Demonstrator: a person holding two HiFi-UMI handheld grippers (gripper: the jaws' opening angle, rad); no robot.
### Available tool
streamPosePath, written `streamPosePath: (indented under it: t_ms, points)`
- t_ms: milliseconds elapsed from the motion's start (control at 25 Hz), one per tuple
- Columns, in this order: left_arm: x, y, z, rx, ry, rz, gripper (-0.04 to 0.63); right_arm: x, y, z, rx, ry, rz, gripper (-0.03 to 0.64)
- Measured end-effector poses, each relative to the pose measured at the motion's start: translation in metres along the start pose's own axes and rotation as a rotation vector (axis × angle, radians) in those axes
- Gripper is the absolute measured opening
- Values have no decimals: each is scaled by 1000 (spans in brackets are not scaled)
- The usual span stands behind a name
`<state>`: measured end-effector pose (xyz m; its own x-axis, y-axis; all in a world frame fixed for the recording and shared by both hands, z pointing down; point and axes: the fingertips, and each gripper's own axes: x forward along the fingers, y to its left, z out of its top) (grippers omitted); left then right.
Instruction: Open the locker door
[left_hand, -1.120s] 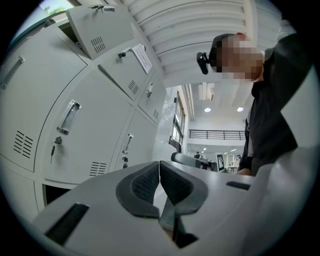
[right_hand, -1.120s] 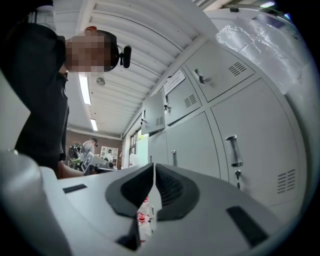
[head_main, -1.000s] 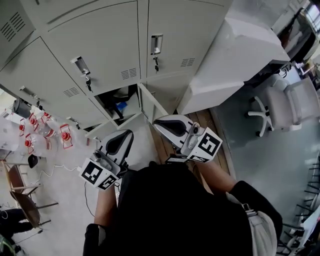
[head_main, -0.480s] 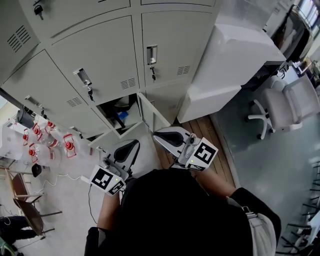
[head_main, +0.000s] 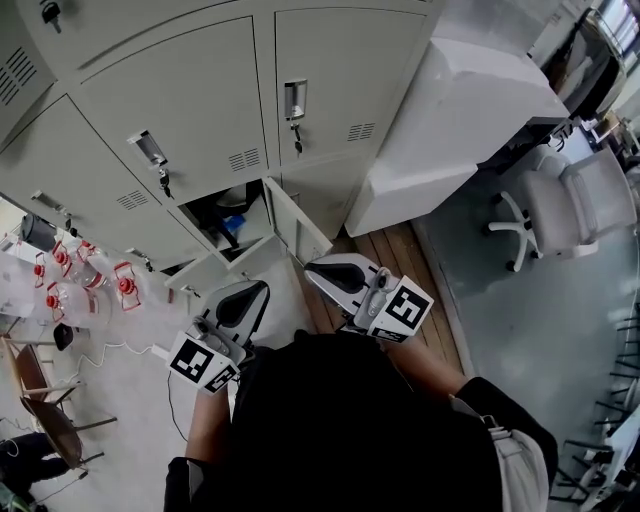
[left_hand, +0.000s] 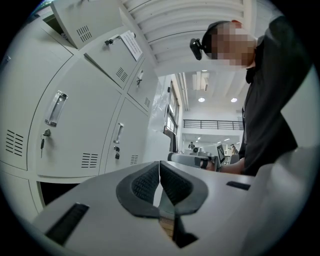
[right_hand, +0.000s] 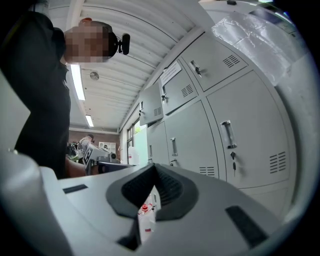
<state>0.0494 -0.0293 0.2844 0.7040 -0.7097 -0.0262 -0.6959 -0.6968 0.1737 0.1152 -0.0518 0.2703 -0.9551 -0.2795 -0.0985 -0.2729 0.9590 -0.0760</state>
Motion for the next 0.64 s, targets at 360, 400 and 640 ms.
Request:
streamPosePath:
  t_ms: [360,400,640]
  points:
    - [16,8,-9,-27,20,-43,17,-2,-28,-19,32,39,-52,12]
    - [17,10,-7,-24,18,-45,17,-3,-33,-17,30,40,-61,11]
    - [28,19,-3,-14,1,-48,18,-5,-53,-14,-11,59,-51,12]
